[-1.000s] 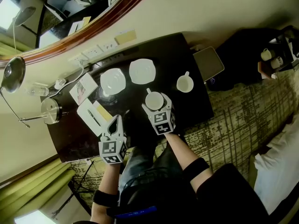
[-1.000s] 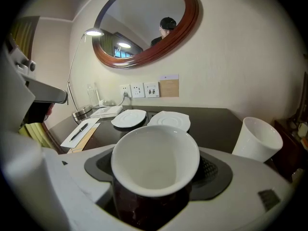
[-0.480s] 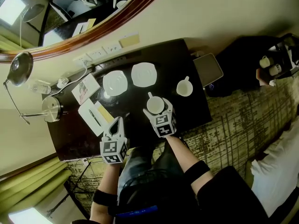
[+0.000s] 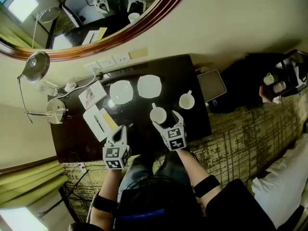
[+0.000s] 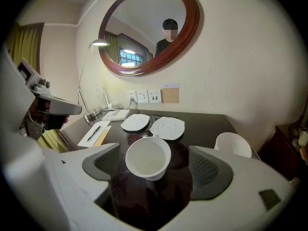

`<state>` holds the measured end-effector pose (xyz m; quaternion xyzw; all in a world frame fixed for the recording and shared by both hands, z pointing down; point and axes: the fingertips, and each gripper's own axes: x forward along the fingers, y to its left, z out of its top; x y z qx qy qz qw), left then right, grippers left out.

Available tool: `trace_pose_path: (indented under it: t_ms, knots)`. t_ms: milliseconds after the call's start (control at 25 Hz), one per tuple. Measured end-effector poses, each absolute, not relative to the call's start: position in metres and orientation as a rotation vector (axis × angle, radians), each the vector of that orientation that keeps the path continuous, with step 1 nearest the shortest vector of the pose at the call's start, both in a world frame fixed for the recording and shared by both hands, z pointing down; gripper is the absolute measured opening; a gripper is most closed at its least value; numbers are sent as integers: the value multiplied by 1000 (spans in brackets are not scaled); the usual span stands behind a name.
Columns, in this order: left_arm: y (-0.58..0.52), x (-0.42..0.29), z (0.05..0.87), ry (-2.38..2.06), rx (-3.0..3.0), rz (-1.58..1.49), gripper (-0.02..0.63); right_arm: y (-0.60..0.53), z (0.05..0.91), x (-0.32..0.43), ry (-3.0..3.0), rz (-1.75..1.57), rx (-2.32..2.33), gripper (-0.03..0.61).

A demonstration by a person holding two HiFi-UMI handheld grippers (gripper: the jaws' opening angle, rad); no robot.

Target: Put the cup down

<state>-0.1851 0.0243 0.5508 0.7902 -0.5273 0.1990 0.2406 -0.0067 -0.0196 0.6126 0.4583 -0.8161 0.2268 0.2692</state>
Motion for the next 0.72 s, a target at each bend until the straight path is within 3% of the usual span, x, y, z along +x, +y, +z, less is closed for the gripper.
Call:
trace_pose_path:
  t_ms: [120,280,400,720]
  knots:
    - [24,-180,545,-1449,2166,538,6,-16,593,2,-2257,627,1182,428]
    - [22,-167,535,-1472,2164,527,6,-13,569,17,-2319,632,1102,407]
    - [21,-157,526,-1501,2151,506,6,-12,557,30,-2349,624,1065,316]
    - [23,-143,509,-1577,2112,482,6,-18,542,58,-2414,631,947,179]
